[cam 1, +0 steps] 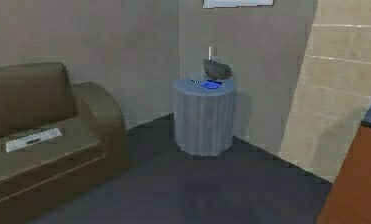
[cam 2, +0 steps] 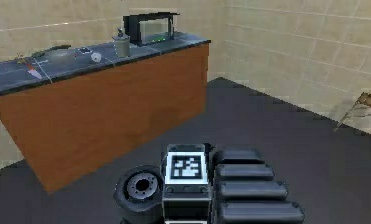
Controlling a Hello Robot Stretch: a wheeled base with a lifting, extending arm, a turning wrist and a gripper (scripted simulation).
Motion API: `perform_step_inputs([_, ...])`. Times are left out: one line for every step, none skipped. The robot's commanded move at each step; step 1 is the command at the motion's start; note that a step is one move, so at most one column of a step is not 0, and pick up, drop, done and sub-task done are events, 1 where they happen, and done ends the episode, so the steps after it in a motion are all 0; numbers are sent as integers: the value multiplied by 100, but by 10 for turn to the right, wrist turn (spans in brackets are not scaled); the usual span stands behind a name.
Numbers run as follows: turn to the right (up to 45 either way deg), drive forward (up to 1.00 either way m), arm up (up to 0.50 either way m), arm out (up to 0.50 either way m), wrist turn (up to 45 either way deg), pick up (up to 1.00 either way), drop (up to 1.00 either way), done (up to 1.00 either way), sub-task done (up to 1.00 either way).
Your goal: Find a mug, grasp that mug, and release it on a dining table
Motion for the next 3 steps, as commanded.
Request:
perform_step_inputs([240,0,0,0,0,0,0,0,0])
perform_step_inputs([0,100,0,0,0,0,0,0,0])
perform_step_inputs([0,30,0,0,0,0,0,0,0])
